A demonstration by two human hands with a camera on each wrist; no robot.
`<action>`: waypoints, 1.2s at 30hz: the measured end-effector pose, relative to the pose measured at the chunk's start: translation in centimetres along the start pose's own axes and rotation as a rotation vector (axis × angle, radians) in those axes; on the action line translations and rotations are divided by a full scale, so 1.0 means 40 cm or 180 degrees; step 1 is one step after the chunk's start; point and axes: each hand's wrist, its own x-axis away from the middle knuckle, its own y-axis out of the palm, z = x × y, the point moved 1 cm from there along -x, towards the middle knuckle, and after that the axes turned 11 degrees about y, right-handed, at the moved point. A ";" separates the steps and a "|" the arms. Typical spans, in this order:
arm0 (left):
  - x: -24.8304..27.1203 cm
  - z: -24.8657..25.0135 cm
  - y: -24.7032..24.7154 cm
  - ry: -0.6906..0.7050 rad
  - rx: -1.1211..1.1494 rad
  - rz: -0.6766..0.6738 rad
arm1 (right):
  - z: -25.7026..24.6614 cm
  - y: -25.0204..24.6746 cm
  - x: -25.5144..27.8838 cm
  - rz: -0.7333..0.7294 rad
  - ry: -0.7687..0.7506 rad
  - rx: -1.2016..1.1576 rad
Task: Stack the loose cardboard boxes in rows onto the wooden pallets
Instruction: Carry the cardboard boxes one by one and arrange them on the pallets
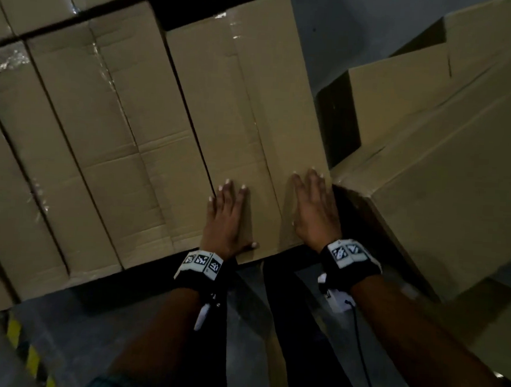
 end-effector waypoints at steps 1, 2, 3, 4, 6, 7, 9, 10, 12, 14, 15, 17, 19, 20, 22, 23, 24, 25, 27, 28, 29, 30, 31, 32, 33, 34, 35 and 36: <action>0.011 0.001 0.018 0.0016 -0.0092 -0.0058 | 0.009 0.026 0.021 0.0025 -0.0049 -0.0008; 0.020 0.001 0.037 0.0039 -0.0165 -0.0116 | 0.021 0.049 0.043 0.0057 -0.0086 0.0008; 0.028 -0.002 0.052 0.0062 -0.0198 -0.0151 | 0.033 0.070 0.060 0.0088 -0.0117 0.0065; 0.034 -0.004 0.066 0.0071 -0.0190 -0.0182 | 0.049 0.091 0.074 0.0120 -0.0123 0.0124; 0.040 -0.007 0.078 0.0063 -0.0137 -0.0170 | 0.077 0.112 0.091 0.0248 -0.0105 0.0074; 0.041 -0.008 0.083 0.0059 -0.0137 -0.0173 | 0.089 0.117 0.094 0.0305 -0.0096 0.0035; 0.039 -0.007 0.086 0.0061 -0.0235 -0.0217 | 0.111 0.119 0.094 0.0254 -0.0123 0.0110; 0.038 -0.007 0.085 0.0066 -0.0304 -0.0248 | 0.119 0.118 0.093 0.0163 -0.0133 0.0195; 0.039 -0.008 0.089 0.0073 -0.0368 -0.0285 | 0.131 0.122 0.092 0.0095 -0.0158 0.0327; 0.039 -0.008 0.090 0.0090 -0.0369 -0.0261 | 0.139 0.122 0.085 0.0252 -0.0220 0.0387; 0.039 -0.008 0.091 0.0111 -0.0362 -0.0236 | 0.142 0.120 0.079 0.0285 -0.0232 0.0419; 0.039 -0.008 0.088 0.0145 -0.0333 -0.0173 | 0.140 0.113 0.066 0.0241 -0.0262 0.0451; 0.042 -0.009 0.083 0.0181 -0.0224 -0.0107 | 0.136 0.105 0.058 0.0287 -0.0333 0.0445; 0.044 -0.011 0.081 0.0209 -0.0134 -0.0057 | 0.133 0.103 0.054 0.0323 -0.0361 0.0424; 0.048 -0.020 0.076 0.0260 0.0032 0.0092 | 0.125 0.101 0.040 0.0458 -0.0428 0.0376; 0.049 -0.023 0.074 0.0264 0.0102 0.0159 | 0.119 0.097 0.031 0.0510 -0.0448 0.0357; 0.048 -0.029 0.071 0.0260 0.0151 0.0213 | 0.110 0.090 0.018 0.0537 -0.0459 0.0339; 0.048 -0.032 0.070 0.0251 0.0181 0.0253 | 0.102 0.082 0.008 0.0525 -0.0453 0.0342; 0.047 -0.034 0.070 0.0233 0.0180 0.0281 | 0.091 0.071 -0.003 0.0443 -0.0448 0.0383; 0.046 -0.032 0.072 0.0230 0.0168 0.0271 | 0.090 0.070 -0.004 0.0421 -0.0452 0.0411; 0.045 -0.033 0.072 0.0238 0.0148 0.0263 | 0.090 0.070 -0.006 0.0433 -0.0474 0.0420; 0.041 -0.032 0.070 0.0240 0.0123 0.0266 | 0.092 0.071 -0.009 0.0478 -0.0497 0.0403; 0.036 -0.034 0.065 0.0205 0.0110 0.0273 | 0.092 0.073 -0.013 0.0545 -0.0531 0.0367; 0.030 -0.038 0.055 0.0134 0.0104 0.0269 | 0.087 0.070 -0.021 0.0620 -0.0570 0.0323; 0.023 -0.040 0.045 0.0063 0.0095 0.0246 | 0.081 0.066 -0.029 0.0673 -0.0595 0.0301; 0.018 -0.044 0.036 0.0007 0.0076 0.0214 | 0.071 0.060 -0.036 0.0694 -0.0605 0.0296; 0.015 -0.046 0.029 -0.0023 0.0047 0.0177 | 0.062 0.052 -0.041 0.0687 -0.0599 0.0294; 0.014 -0.047 0.026 -0.0029 0.0026 0.0145 | 0.054 0.046 -0.045 0.0662 -0.0591 0.0293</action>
